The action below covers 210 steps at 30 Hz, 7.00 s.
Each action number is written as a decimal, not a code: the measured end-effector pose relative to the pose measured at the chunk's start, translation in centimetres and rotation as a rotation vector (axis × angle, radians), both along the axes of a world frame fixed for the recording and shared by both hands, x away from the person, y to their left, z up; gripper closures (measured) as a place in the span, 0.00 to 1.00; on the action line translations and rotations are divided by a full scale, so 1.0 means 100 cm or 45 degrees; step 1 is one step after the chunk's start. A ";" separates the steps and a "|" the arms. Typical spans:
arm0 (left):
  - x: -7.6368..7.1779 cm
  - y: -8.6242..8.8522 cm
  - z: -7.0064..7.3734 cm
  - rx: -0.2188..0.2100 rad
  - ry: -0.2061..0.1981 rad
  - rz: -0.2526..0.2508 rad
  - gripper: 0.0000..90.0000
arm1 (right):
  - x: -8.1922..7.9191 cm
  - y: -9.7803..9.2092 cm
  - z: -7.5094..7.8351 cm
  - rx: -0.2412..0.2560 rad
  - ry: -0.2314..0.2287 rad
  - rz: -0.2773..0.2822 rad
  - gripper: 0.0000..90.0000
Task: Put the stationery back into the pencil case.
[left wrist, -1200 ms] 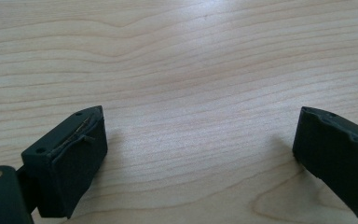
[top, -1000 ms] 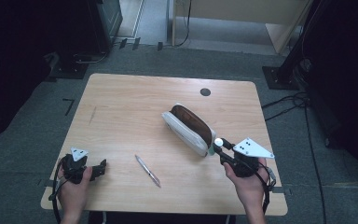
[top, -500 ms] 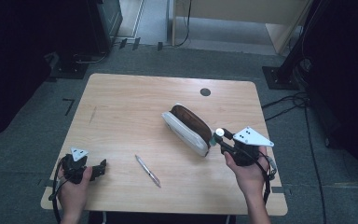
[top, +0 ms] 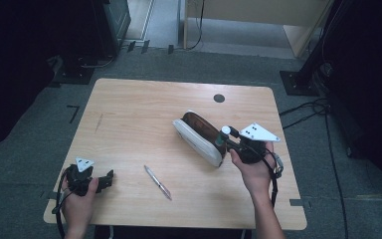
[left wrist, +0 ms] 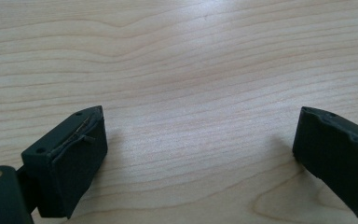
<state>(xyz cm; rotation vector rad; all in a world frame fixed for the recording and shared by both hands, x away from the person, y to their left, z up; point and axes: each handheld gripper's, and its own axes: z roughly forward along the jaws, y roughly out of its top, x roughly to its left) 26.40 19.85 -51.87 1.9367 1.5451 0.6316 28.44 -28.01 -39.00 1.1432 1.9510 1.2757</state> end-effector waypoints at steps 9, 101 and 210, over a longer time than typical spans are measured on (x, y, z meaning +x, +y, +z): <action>0.000 0.000 0.000 0.003 0.000 -0.002 0.04 | 0.021 0.015 -0.010 0.016 0.021 -0.016 0.73; 0.000 0.000 0.000 -0.001 0.000 -0.002 0.04 | -0.029 0.142 -0.089 0.096 0.188 0.313 0.80; 0.000 0.000 0.000 -0.002 0.000 -0.002 0.03 | -0.050 0.091 -0.075 -0.102 0.176 0.230 0.91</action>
